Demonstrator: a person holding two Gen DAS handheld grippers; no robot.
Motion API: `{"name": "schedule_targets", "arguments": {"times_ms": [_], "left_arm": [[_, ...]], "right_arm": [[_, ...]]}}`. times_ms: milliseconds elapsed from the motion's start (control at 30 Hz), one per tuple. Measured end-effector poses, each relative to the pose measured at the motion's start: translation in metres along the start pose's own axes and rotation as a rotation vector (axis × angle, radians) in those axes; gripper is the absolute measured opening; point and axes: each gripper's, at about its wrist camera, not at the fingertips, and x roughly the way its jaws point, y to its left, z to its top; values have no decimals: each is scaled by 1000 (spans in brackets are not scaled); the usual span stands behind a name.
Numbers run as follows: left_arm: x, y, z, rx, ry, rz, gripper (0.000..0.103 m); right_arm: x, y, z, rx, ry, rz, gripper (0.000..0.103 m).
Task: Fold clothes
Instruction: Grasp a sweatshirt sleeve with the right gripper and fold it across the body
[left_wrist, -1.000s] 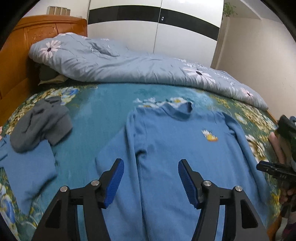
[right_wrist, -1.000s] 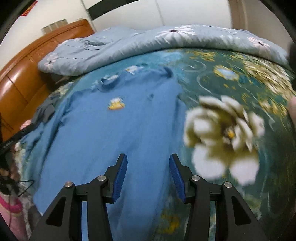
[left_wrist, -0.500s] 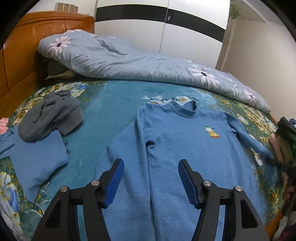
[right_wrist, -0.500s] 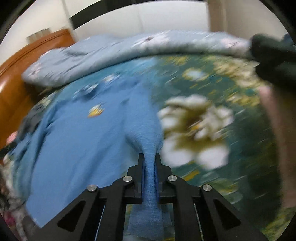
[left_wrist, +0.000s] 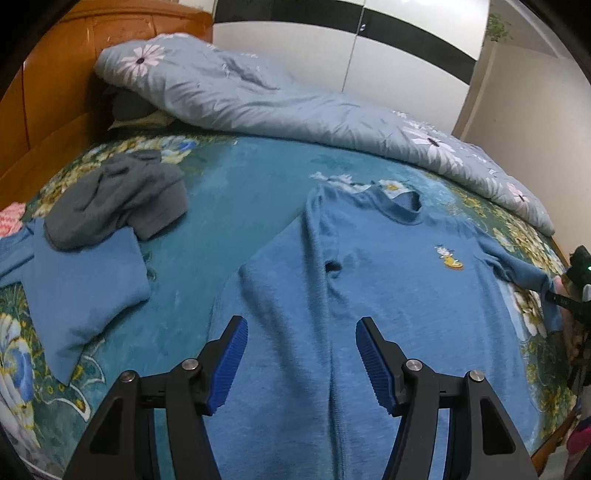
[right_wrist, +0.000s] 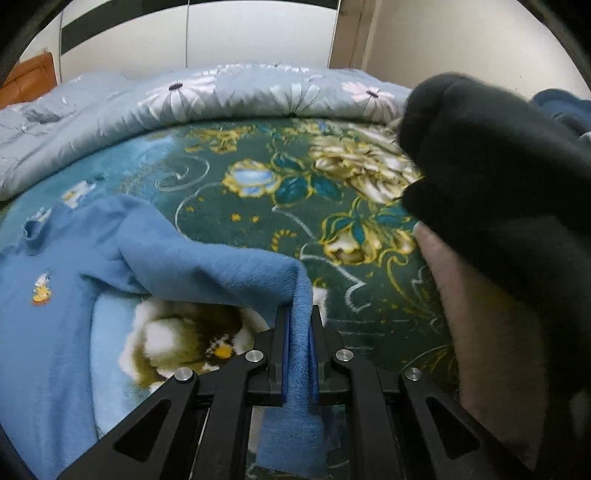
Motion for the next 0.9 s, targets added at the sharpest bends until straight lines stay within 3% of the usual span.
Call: {"name": "schedule_targets", "arguments": {"times_ms": [100, 133, 167, 267, 433, 467, 500, 567, 600, 733, 900], "left_arm": [[9, -2, -5, -8, 36, -13, 65], [13, -4, -7, -1, 48, -17, 65], [16, -7, -10, 8, 59, -18, 65], [27, -15, -17, 45, 100, -5, 65], [41, -17, -29, 70, 149, 48, 63], [42, -16, -31, 69, 153, 55, 51], [43, -13, -32, 64, 153, 60, 32], [42, -6, -32, 49, 149, 68, 10], [40, 0, -30, 33, 138, 62, 6], [18, 33, -8, -60, 43, 15, 5], [-12, 95, 54, -190, -82, 5, 5]], "right_arm": [[-21, 15, 0, -38, -71, 18, 22], [-30, 20, -1, -49, -99, 26, 37], [-40, 25, -1, -60, -127, 35, 46], [-57, 42, -9, -92, -176, 91, 52], [-75, 68, -25, -149, -200, 171, 53], [-74, 71, -28, -154, -194, 182, 53], [-72, 74, -29, -154, -186, 195, 53], [-69, 77, -30, -147, -171, 219, 53], [-68, 77, -31, -140, -164, 227, 53], [-66, 80, -35, -112, -138, 258, 53], [-64, 84, -40, -76, -104, 297, 53]]}}
